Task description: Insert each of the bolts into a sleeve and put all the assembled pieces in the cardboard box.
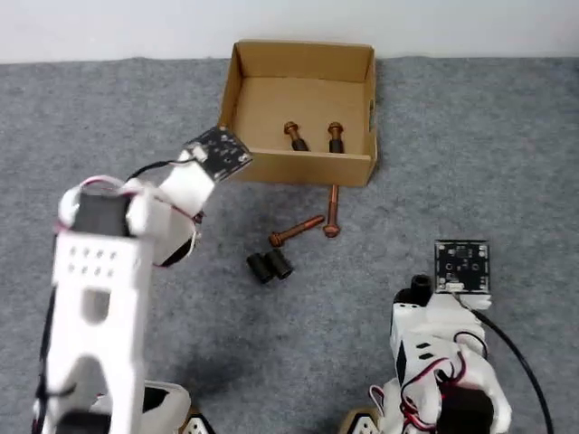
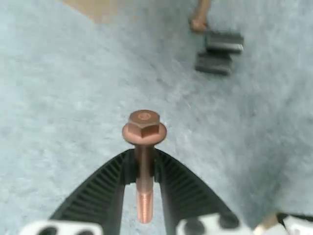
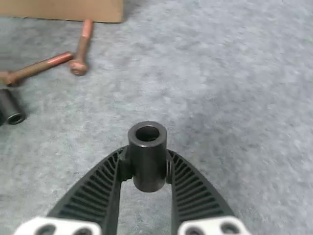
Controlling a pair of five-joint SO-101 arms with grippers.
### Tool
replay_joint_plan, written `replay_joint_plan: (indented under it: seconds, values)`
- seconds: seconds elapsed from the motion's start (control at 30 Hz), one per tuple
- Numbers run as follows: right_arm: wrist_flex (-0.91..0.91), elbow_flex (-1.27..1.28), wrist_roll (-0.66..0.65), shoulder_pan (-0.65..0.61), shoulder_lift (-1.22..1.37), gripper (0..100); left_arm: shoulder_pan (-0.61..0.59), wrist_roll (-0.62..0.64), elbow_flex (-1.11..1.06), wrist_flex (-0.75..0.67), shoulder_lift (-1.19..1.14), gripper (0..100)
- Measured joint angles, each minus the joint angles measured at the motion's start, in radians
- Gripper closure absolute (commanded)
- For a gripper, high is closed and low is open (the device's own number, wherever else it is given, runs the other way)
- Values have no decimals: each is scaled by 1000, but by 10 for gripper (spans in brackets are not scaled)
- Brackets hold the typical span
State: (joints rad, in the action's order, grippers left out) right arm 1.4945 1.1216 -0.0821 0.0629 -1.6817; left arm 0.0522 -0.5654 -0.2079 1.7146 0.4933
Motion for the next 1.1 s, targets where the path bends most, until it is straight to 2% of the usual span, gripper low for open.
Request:
replay_joint_plan:
  seconds: [0.13,0.3,0.47,0.7,0.87,1.0,1.1]
  values:
    - [0,0,3,-17,0,990,-14,41,-38,-48,115,994]
    - [0,0,150,-20,0,990,-72,213,-126,-193,233,994]
    - [-11,0,209,-103,0,990,-69,338,-279,-262,413,995]
    - [-124,0,227,-212,0,990,-71,367,-552,-371,769,995]
    - [-196,18,227,-339,9,990,-68,384,-732,-519,1030,995]
    - [-269,54,227,-479,5,990,-26,465,-867,-586,1249,995]
    - [-325,80,227,-560,9,990,15,549,-902,-594,1306,995]
